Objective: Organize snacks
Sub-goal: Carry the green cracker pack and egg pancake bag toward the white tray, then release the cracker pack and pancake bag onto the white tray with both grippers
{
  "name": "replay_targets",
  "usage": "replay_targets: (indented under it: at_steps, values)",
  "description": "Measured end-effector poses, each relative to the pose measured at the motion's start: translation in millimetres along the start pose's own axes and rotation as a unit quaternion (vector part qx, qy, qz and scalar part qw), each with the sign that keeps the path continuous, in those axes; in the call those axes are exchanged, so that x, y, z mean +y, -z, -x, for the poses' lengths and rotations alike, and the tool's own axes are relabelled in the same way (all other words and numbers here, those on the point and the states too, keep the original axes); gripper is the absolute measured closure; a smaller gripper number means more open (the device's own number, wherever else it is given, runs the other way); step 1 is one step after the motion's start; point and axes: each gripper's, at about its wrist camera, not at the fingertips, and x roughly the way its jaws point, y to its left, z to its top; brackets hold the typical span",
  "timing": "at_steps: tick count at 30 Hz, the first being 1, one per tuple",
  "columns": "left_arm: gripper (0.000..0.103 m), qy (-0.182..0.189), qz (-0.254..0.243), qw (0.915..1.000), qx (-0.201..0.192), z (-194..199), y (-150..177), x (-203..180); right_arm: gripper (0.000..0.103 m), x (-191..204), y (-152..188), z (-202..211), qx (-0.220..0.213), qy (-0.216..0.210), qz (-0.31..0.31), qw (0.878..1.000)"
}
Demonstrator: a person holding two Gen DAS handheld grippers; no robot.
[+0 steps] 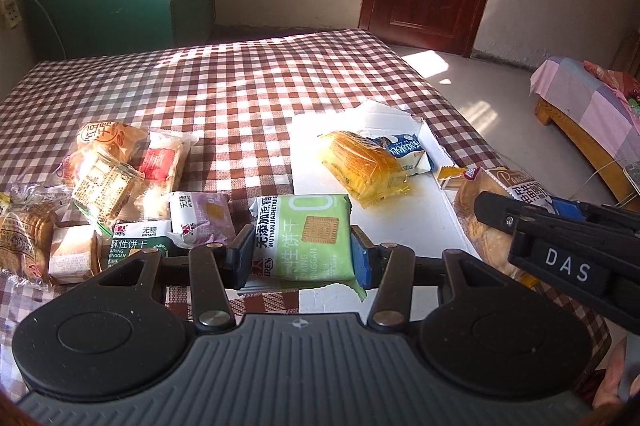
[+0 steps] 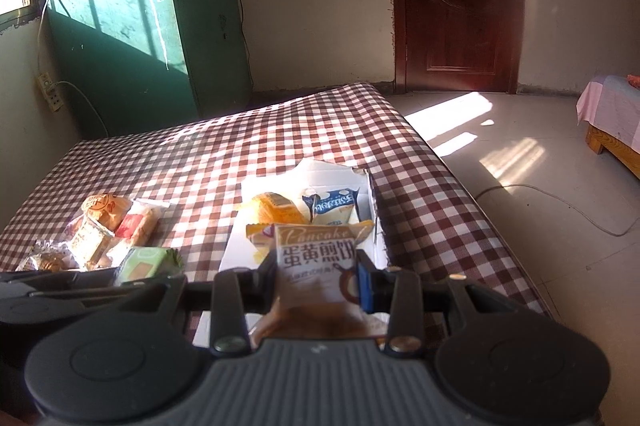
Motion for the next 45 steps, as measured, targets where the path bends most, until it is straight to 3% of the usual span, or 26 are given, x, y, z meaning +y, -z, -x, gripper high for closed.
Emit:
replay_targets:
  at_steps: [41,45]
  values:
    - [0.045,0.020,-0.024,0.9992,0.025,-61,-10,-23,0.067,-10,-8,-56,0.024,0.033,0.007,0.999]
    - [0.044,0.018,-0.019,0.9992,0.029,-62,-11,-24,0.057,-10,-9,-55,0.016,0.032,0.007,0.999]
